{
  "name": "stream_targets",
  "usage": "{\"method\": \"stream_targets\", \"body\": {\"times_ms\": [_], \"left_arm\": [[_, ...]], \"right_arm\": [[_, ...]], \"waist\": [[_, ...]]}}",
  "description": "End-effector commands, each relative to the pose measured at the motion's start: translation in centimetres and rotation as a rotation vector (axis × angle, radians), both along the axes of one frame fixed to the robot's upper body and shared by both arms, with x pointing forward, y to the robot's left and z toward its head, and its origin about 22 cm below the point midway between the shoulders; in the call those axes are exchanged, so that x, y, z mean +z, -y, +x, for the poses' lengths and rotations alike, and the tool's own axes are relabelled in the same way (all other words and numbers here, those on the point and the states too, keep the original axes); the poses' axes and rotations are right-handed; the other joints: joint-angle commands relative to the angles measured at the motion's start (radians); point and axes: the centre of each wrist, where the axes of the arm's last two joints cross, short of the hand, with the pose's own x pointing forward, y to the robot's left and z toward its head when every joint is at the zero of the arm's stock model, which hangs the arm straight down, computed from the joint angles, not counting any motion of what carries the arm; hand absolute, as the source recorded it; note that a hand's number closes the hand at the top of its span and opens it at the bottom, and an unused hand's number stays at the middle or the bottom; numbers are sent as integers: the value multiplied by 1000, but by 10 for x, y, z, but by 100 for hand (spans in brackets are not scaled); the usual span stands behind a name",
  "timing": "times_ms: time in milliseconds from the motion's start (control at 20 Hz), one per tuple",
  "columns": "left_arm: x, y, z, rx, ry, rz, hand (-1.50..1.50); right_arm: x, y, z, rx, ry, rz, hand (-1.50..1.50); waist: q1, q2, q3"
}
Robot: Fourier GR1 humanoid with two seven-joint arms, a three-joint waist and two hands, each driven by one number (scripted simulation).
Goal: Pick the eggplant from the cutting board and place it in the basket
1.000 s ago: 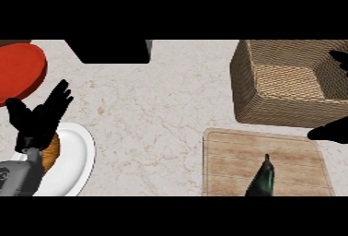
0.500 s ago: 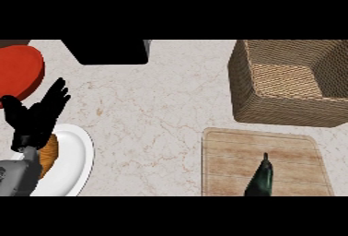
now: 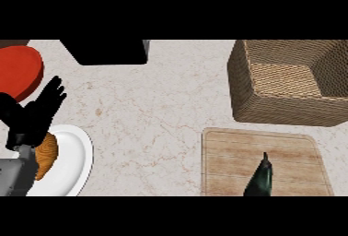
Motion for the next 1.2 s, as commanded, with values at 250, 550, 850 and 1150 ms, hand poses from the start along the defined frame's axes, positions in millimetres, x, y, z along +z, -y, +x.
{"method": "stream_targets", "body": {"times_ms": [250, 550, 850, 1150], "left_arm": [[10, -5, 0, -16, 7, 1, 0], [-4, -1, 1, -25, 7, 3, 0], [7, -5, -15, -18, 12, 9, 0], [-11, 5, -6, -31, -5, -5, 0]], "right_arm": [[-78, -26, -36, -51, 43, 25, -150], [-121, -64, -34, -69, 106, 26, -150], [-173, -64, -23, -142, 139, 121, -150], [-214, -86, -2, -70, 16, 37, -150]], "waist": [[18, 4, 1], [22, 6, 0], [26, 4, 1], [25, 6, 0]]}}
